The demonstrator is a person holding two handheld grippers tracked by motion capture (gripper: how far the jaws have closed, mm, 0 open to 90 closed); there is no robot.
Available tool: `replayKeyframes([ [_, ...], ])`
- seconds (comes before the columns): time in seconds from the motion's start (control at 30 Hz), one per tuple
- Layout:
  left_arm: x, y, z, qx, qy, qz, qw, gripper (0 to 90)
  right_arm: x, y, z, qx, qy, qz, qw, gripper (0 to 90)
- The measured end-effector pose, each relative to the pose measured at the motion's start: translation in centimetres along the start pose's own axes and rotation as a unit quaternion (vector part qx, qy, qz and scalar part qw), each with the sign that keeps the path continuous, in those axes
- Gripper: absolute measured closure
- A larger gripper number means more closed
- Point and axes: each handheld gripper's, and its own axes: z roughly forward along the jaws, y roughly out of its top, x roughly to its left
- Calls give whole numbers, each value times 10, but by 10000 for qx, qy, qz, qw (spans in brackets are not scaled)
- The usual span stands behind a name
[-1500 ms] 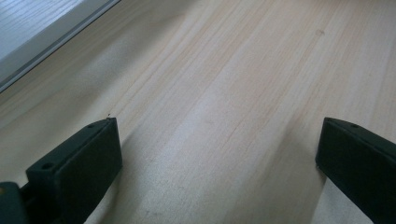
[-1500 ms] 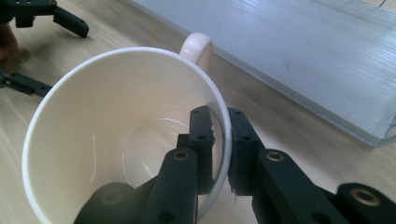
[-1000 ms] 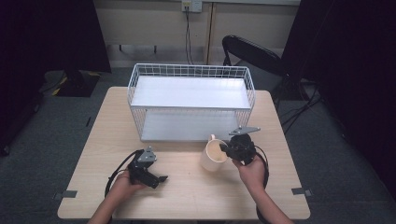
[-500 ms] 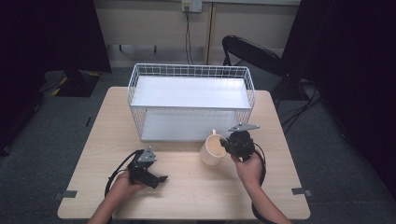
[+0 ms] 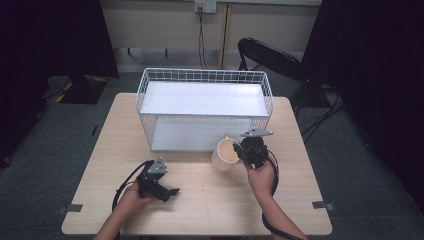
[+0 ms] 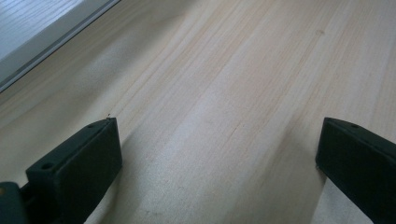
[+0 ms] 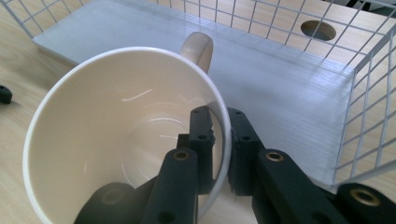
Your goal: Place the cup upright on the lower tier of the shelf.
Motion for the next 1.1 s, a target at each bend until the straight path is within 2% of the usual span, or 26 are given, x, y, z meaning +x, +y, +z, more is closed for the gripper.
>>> replayKeyframes([
  [0.37,0,0,0,1,0,2,10000,0,3,8,8,-91,-200,-45,9997,831],
  [0.47,0,0,0,0,0,-1,10000,0,2,10,9,-180,-256,-22,9995,831],
  [0.53,0,0,0,-1,0,0,10000,0,2,11,10,-274,-344,-95,9990,831],
  [0.77,0,0,0,0,0,0,10000,0,-3,13,17,-341,-473,14,9983,831],
  [1.1,0,0,0,-1,0,2,10000,0,-2,11,30,-364,-604,63,9975,831],
])
